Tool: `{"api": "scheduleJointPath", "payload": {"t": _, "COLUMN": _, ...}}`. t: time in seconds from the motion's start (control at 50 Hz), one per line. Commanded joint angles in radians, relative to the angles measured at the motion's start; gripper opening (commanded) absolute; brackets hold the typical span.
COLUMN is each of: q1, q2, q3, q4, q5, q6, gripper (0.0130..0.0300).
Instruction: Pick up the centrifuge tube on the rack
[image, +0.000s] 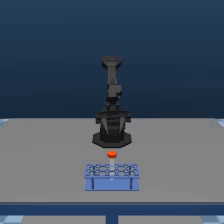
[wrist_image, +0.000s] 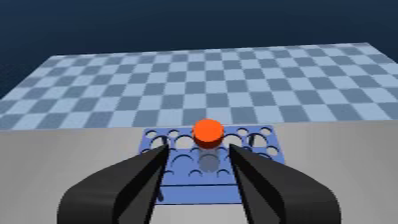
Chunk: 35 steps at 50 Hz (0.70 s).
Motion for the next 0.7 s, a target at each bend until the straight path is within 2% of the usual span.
{"api": "scheduleJointPath", "payload": {"t": 0.02, "q1": -0.004, "q2": 0.027, "q3": -0.019, "q4": -0.01, "q5": 0.007, "q6": 0.006, "gripper": 0.03}}
{"api": "scheduleJointPath", "payload": {"t": 0.1, "q1": -0.006, "q2": 0.043, "q3": -0.031, "q4": -0.015, "q5": 0.011, "q6": 0.009, "gripper": 0.03}}
{"api": "scheduleJointPath", "payload": {"t": 0.16, "q1": -0.01, "q2": 0.083, "q3": -0.06, "q4": -0.025, "q5": 0.023, "q6": 0.013, "gripper": 0.03}}
{"api": "scheduleJointPath", "payload": {"t": 0.2, "q1": -0.01, "q2": 0.083, "q3": -0.06, "q4": -0.025, "q5": 0.023, "q6": 0.013, "gripper": 0.03}}
{"api": "scheduleJointPath", "payload": {"t": 0.26, "q1": -0.014, "q2": 0.129, "q3": -0.096, "q4": -0.034, "q5": 0.041, "q6": 0.015, "gripper": 0.03}}
{"api": "scheduleJointPath", "payload": {"t": 0.3, "q1": -0.014, "q2": 0.129, "q3": -0.096, "q4": -0.034, "q5": 0.041, "q6": 0.015, "gripper": 0.03}}
{"api": "scheduleJointPath", "payload": {"t": 0.32, "q1": -0.016, "q2": 0.155, "q3": -0.118, "q4": -0.037, "q5": 0.052, "q6": 0.015, "gripper": 0.03}}
{"api": "scheduleJointPath", "payload": {"t": 0.34, "q1": -0.016, "q2": 0.155, "q3": -0.118, "q4": -0.037, "q5": 0.052, "q6": 0.015, "gripper": 0.03}}
{"api": "scheduleJointPath", "payload": {"t": 0.36, "q1": -0.018, "q2": 0.181, "q3": -0.14, "q4": -0.04, "q5": 0.065, "q6": 0.014, "gripper": 0.03}}
{"api": "scheduleJointPath", "payload": {"t": 0.4, "q1": -0.018, "q2": 0.181, "q3": -0.14, "q4": -0.04, "q5": 0.065, "q6": 0.014, "gripper": 0.03}}
{"api": "scheduleJointPath", "payload": {"t": 0.46, "q1": -0.021, "q2": 0.227, "q3": -0.182, "q4": -0.043, "q5": 0.089, "q6": 0.011, "gripper": 0.03}}
{"api": "scheduleJointPath", "payload": {"t": 0.5, "q1": -0.021, "q2": 0.227, "q3": -0.182, "q4": -0.043, "q5": 0.089, "q6": 0.011, "gripper": 0.03}}
{"api": "scheduleJointPath", "payload": {"t": 0.56, "q1": -0.023, "q2": 0.266, "q3": -0.219, "q4": -0.043, "q5": 0.113, "q6": 0.005, "gripper": 0.03}}
{"api": "scheduleJointPath", "payload": {"t": 0.6, "q1": -0.023, "q2": 0.266, "q3": -0.219, "q4": -0.043, "q5": 0.113, "q6": 0.005, "gripper": 0.03}}
{"api": "scheduleJointPath", "payload": {"t": 0.66, "q1": -0.024, "q2": 0.298, "q3": -0.253, "q4": -0.035, "q5": 0.136, "q6": -0.008, "gripper": 0.03}}
{"api": "scheduleJointPath", "payload": {"t": 0.7, "q1": -0.024, "q2": 0.298, "q3": -0.253, "q4": -0.035, "q5": 0.136, "q6": -0.008, "gripper": 0.03}}
